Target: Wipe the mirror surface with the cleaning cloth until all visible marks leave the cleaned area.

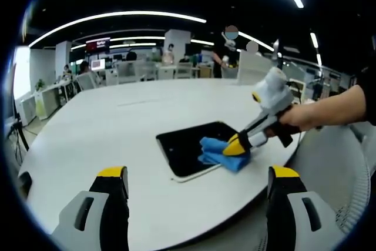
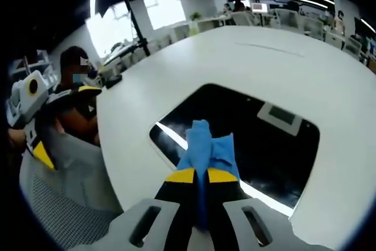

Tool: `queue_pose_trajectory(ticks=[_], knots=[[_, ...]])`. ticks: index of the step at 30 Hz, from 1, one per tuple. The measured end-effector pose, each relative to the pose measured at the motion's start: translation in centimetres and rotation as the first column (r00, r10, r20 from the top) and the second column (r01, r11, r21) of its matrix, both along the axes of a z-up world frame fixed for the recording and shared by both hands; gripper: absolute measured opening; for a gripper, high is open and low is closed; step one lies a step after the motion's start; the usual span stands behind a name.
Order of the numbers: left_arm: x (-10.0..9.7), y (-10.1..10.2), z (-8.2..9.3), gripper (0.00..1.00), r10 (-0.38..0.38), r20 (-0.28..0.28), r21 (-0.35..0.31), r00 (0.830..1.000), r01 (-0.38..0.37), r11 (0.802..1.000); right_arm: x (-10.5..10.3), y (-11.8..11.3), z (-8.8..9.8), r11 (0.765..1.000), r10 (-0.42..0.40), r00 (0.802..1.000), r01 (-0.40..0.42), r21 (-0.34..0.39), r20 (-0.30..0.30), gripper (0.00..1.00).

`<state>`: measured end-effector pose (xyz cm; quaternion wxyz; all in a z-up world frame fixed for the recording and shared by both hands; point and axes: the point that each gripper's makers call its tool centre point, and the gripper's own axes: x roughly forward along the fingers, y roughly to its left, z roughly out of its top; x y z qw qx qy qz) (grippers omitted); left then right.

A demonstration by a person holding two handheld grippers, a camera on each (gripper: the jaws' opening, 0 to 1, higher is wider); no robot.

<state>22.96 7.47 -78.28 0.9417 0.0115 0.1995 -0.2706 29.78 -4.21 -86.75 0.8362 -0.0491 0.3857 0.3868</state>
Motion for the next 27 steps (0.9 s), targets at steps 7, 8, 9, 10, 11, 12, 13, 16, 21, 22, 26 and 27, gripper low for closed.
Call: queue_pose_trajectory(ticks=[7,8,9,10,11,12,13,16,21,22,26,27], knots=[[0.0,0.0,-0.1,0.99,-0.003,-0.008,0.001,1.0,0.003,1.0,1.0,-0.1,0.0,1.0,-0.024,1.0,0.024,-0.002,0.008,0.01],[0.0,0.0,-0.1,0.99,-0.003,-0.008,0.001,1.0,0.003,1.0,1.2,-0.1,0.0,1.0,-0.027,1.0,0.027,-0.002,0.009,0.01],[0.0,0.0,-0.1,0.99,-0.004,-0.008,0.0,1.0,0.004,1.0,1.4,-0.2,0.0,1.0,-0.031,0.999,0.031,-0.003,0.01,0.01],[0.0,0.0,-0.1,0.99,-0.003,-0.009,0.001,1.0,0.003,1.0,1.5,-0.2,0.0,0.999,-0.038,0.999,0.038,-0.002,0.011,0.01],[0.0,0.0,-0.1,0.99,-0.003,-0.008,0.0,1.0,0.003,1.0,1.6,-0.2,0.0,0.999,-0.041,0.999,0.041,-0.001,0.011,0.01],[0.0,0.0,-0.1,0.99,-0.002,-0.008,0.0,1.0,0.002,1.0,1.7,-0.2,0.0,0.999,-0.044,0.999,0.044,-0.002,0.012,0.01],[0.0,0.0,-0.1,0.99,-0.002,-0.008,0.0,1.0,0.002,1.0,1.8,-0.2,0.0,0.999,-0.045,0.999,0.045,-0.003,0.013,0.01],[0.0,0.0,-0.1,0.99,-0.002,-0.007,0.0,1.0,0.002,1.0,2.2,-0.2,0.0,0.998,-0.061,0.998,0.061,-0.002,0.016,0.01],[0.0,0.0,-0.1,0.99,-0.002,-0.007,0.0,1.0,0.002,1.0,3.2,-0.3,0.0,0.997,-0.083,0.996,0.083,-0.006,0.025,0.01],[0.0,0.0,-0.1,0.99,-0.002,-0.006,0.0,1.0,0.002,1.0,3.4,-0.3,0.0,0.996,-0.088,0.996,0.088,-0.008,0.029,0.01],[0.0,0.0,-0.1,0.99,-0.002,-0.007,0.001,1.0,0.002,1.0,4.8,-0.3,0.0,0.993,-0.119,0.992,0.119,-0.01,0.037,0.01],[0.0,0.0,-0.1,0.99,-0.001,-0.008,0.001,1.0,0.001,1.0,5.1,-0.3,0.0,0.992,-0.125,0.991,0.125,-0.011,0.037,0.01]])
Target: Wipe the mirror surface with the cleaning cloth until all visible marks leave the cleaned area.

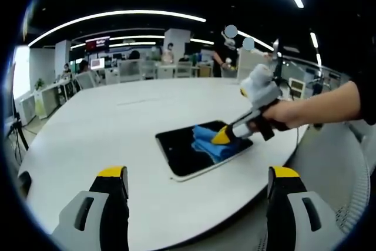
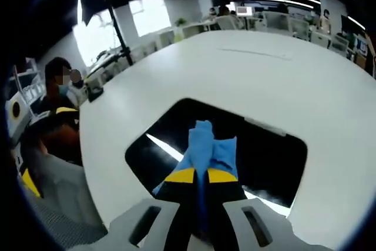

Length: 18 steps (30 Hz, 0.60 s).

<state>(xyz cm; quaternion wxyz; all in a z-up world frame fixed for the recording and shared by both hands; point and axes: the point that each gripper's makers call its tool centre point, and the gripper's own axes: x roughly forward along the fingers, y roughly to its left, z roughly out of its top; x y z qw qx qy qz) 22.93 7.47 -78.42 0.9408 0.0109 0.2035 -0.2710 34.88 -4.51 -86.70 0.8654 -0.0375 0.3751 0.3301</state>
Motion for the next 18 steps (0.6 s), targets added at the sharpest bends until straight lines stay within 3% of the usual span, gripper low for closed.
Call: queue_pose_trajectory(ticks=[18], knots=[[-0.1,-0.1,0.0,0.98,-0.003,-0.002,-0.003,1.0,0.003,1.0,3.5,0.2,0.1,0.997,-0.071,0.997,0.071,-0.016,0.026,0.01]])
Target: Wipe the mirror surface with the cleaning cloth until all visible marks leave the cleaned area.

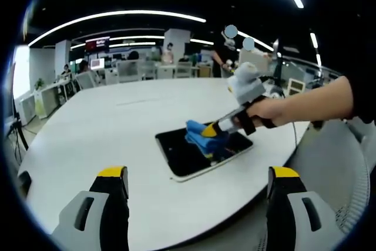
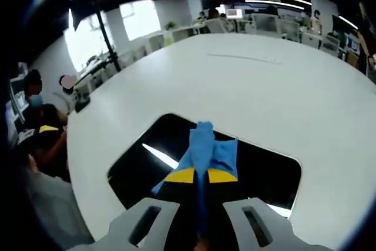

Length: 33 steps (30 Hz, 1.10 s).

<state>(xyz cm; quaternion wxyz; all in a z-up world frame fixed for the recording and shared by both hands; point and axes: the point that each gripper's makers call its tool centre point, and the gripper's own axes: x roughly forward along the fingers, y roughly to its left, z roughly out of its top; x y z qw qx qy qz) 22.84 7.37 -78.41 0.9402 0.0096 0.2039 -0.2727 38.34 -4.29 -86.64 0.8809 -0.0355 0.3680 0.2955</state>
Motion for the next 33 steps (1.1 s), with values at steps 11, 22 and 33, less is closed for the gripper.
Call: queue_pose_trajectory(ticks=[11,22,33], knots=[[0.0,0.1,0.1,0.99,0.004,0.006,0.0,1.0,-0.004,1.0,2.3,-0.3,-0.1,0.998,-0.055,0.998,0.056,-0.01,0.006,0.01],[0.0,0.1,0.1,0.99,0.005,0.005,0.0,1.0,-0.005,1.0,3.5,-0.4,-0.2,0.998,-0.069,0.998,0.069,-0.01,-0.001,0.01],[0.1,0.1,0.1,0.99,0.005,0.004,0.001,1.0,-0.005,1.0,4.4,-0.4,-0.3,0.997,-0.076,0.997,0.076,-0.019,0.003,0.01]])
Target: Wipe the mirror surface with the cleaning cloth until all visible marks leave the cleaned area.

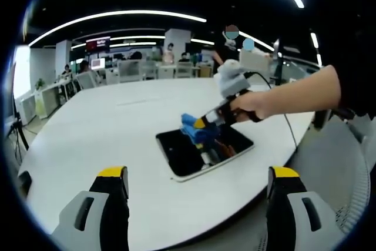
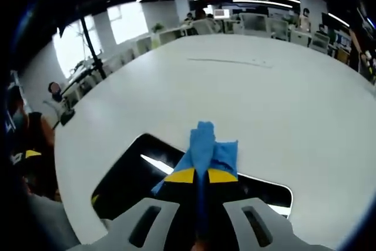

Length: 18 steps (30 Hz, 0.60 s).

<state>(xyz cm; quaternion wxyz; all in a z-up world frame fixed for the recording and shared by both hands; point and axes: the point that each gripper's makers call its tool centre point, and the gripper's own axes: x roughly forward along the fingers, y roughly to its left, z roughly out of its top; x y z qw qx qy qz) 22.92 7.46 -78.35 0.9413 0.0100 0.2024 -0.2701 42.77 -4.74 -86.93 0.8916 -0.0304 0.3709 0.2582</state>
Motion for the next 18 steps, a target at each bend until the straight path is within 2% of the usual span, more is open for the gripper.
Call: queue_pose_trajectory(ticks=[18], knots=[[0.0,0.03,0.02,0.99,0.0,-0.002,0.0,1.0,0.0,1.0,-0.61,-0.28,0.18,0.999,0.027,1.0,-0.027,-0.031,0.012,0.01]])
